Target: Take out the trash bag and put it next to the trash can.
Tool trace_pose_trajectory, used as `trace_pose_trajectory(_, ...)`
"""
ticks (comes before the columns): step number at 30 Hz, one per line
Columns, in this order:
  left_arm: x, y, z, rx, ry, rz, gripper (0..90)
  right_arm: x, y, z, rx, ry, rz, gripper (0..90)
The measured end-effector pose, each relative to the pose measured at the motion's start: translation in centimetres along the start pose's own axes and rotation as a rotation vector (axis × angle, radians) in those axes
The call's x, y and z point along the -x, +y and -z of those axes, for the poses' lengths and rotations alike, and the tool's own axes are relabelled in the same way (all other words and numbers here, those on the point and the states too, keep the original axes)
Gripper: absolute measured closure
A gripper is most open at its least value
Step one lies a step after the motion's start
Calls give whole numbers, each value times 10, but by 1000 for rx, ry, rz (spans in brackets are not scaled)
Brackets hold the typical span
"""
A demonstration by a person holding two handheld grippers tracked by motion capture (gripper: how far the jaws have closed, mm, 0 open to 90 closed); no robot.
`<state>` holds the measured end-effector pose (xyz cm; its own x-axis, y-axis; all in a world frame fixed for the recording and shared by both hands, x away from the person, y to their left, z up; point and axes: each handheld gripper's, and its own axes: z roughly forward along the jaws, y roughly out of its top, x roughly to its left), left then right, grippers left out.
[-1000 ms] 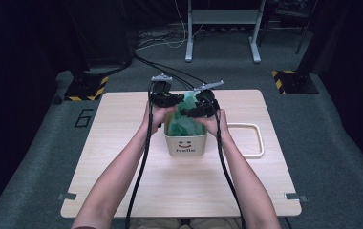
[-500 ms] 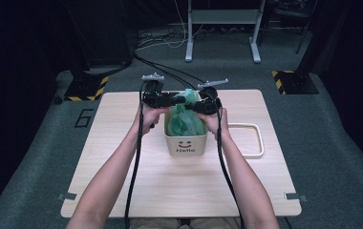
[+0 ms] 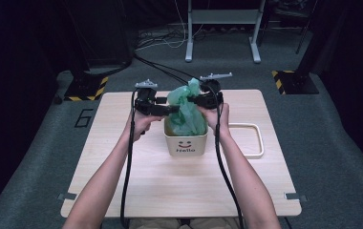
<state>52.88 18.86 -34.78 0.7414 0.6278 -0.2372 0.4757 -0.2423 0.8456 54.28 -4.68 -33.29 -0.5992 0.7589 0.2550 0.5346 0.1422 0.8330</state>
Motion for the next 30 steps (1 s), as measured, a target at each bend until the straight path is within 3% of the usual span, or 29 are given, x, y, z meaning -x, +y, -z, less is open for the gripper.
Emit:
trace_pose_trajectory(4, 2, -12, -11, 10, 9, -14, 137, -13, 4, 1, 12, -28, 19, 880)
trace_pose_trajectory(6, 2, -16, -17, 13, 21, -32, 18, -21, 7, 2, 31, -41, 24, 880)
trace_pose_trajectory(7, 1, -18, -19, 22, 16, -25, 0, -24, 9, 2, 36, -44, 38, 879)
trace_pose_trajectory(11, -2, -24, -22, 48, 39, -31, 5, -38, 15, 5, 47, -38, 56, 879)
trace_pose_trajectory(14, -4, -26, -26, 59, 71, -9, 174, -48, 19, 8, 58, -23, 75, 879)
trace_pose_trajectory(17, -6, -29, -29, 69, 50, 11, 190, -55, 21, 9, 60, -8, 99, 879)
trace_pose_trajectory(18, -7, -30, -30, 64, 51, -5, 199, -56, 21, 9, 58, -3, 102, 879)
trace_pose_trajectory(27, -7, -35, -39, 63, 26, 26, 522, -57, 20, 6, 43, 9, 109, 879)
trace_pose_trajectory(30, -7, -36, -41, 64, 26, 12, 605, -55, 19, 6, 36, 8, 106, 879)
